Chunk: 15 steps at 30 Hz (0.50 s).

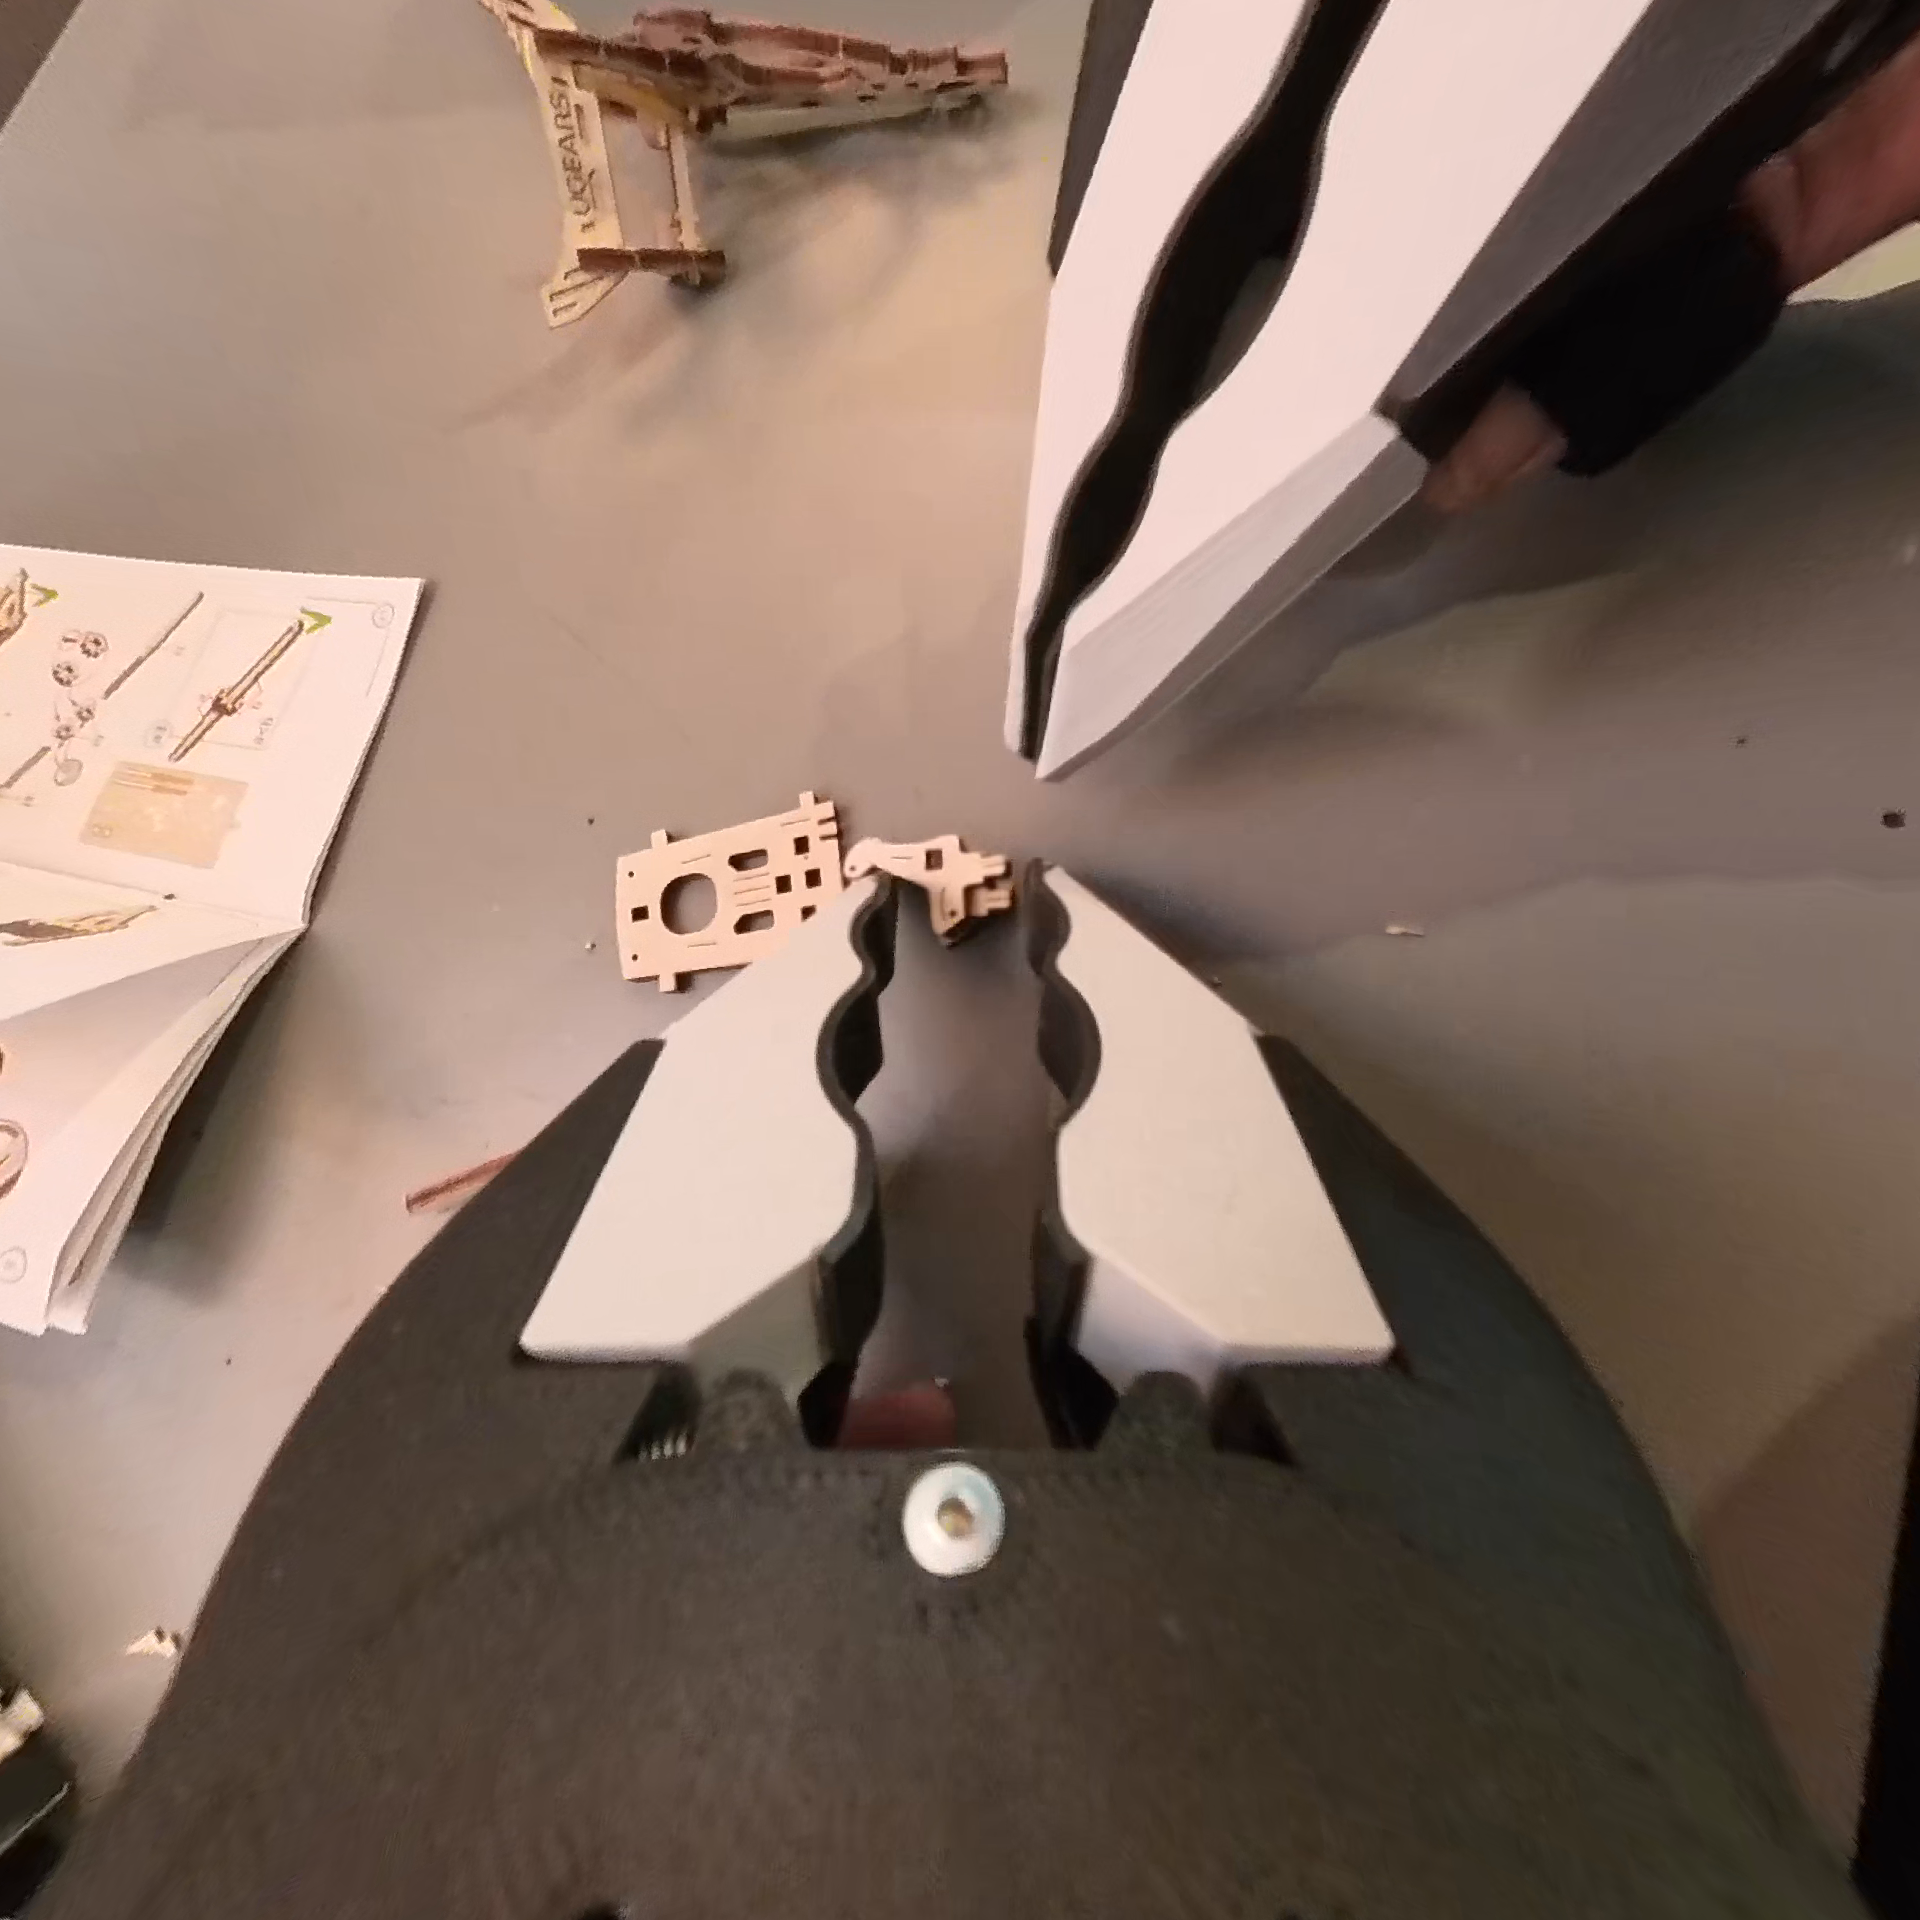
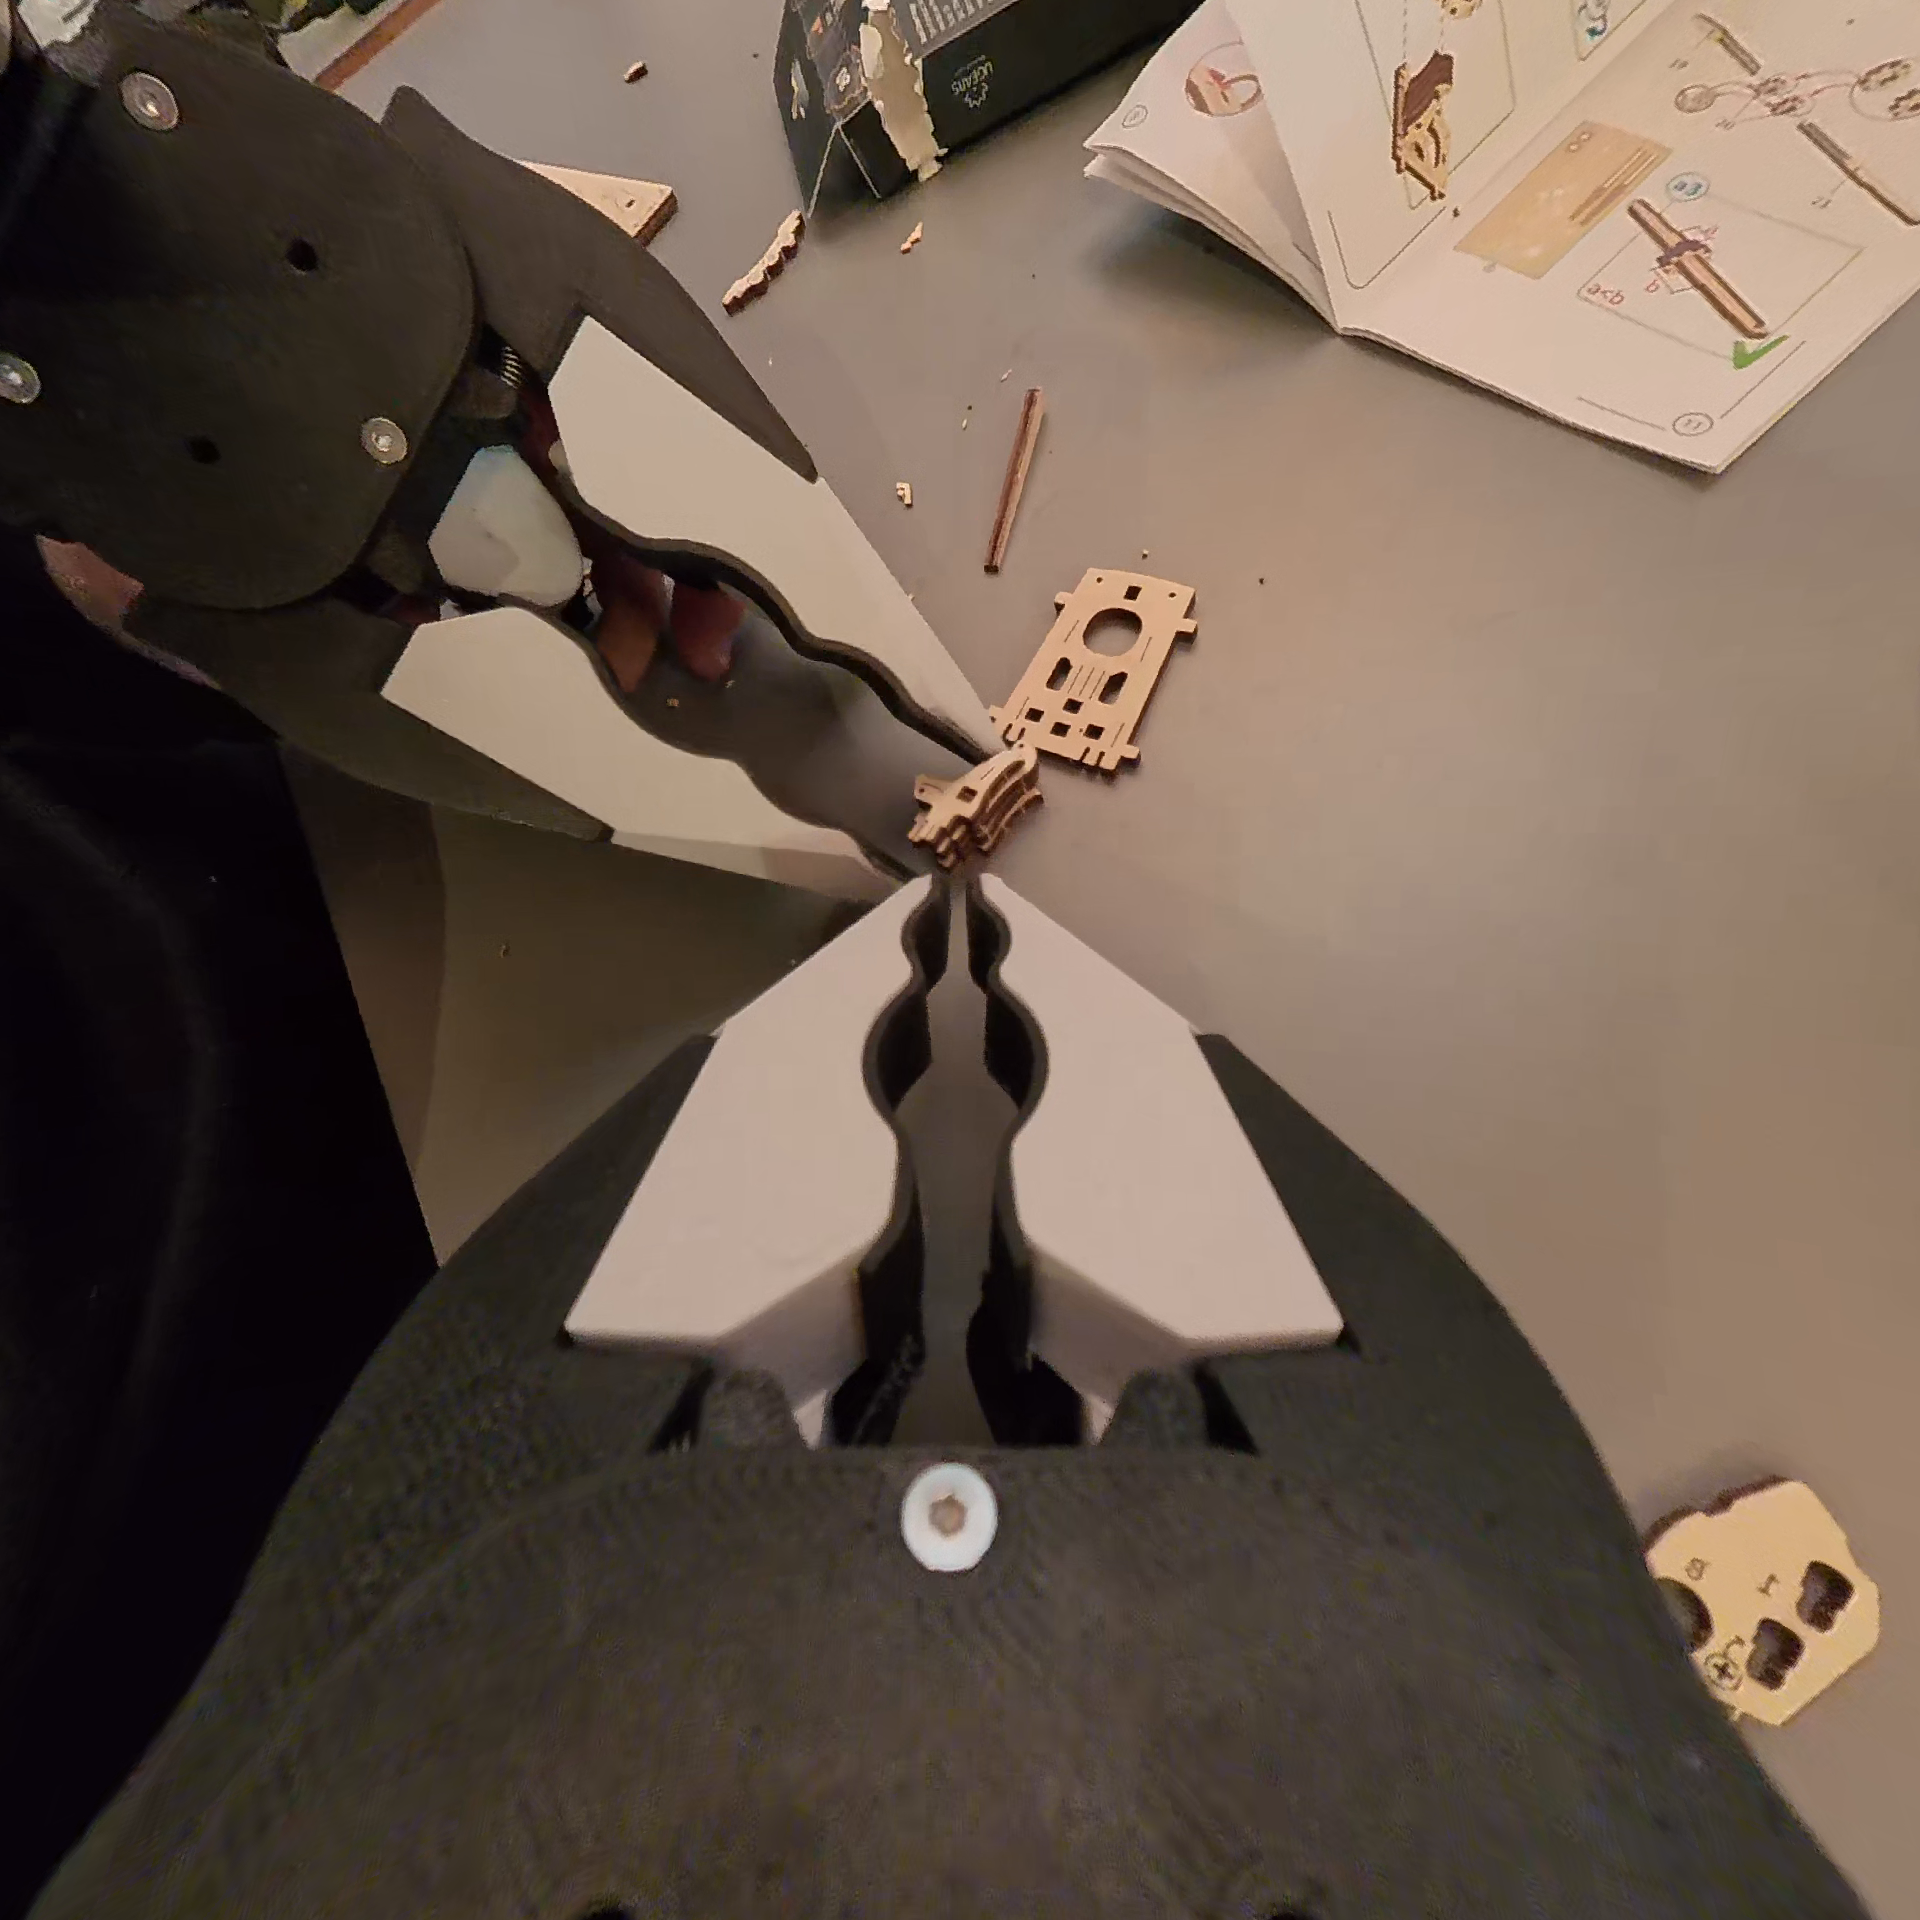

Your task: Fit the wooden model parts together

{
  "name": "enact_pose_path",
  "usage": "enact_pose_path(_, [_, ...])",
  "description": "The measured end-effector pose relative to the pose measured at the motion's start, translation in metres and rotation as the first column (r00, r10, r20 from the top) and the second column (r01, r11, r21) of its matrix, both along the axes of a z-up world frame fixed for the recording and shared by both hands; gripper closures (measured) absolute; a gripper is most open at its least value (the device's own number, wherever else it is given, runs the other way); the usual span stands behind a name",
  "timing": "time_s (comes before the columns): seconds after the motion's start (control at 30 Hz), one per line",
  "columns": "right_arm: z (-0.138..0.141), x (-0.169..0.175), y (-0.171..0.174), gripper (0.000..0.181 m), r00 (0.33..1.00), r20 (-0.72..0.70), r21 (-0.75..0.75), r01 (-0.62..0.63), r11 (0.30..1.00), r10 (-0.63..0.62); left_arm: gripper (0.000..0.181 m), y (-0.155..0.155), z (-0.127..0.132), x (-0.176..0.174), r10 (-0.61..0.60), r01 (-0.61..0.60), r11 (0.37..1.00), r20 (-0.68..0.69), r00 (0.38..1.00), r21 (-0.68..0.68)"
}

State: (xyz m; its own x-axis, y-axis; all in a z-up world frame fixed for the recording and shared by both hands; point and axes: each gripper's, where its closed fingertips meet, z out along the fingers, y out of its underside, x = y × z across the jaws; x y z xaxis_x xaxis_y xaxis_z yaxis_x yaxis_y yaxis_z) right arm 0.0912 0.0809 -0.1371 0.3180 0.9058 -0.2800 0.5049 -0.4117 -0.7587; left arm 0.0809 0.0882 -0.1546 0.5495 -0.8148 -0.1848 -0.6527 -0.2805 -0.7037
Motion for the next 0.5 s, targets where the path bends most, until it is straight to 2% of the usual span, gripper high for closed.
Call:
enact_pose_path(0.2, [0.005,0.006,0.002,0.181,0.999,-0.045,-0.006,0.009,1.0,-0.009,0.168,0.004,-0.001,-0.003,-0.003,0.005,0.999,-0.038,0.999,0.035])
enact_pose_path(0.5, [0.015,0.012,0.003,0.181,0.992,-0.124,-0.032,0.007,0.999,-0.011,0.169,0.004,-0.001,-0.004,-0.035,0.036,0.999,-0.04,0.999,0.017])
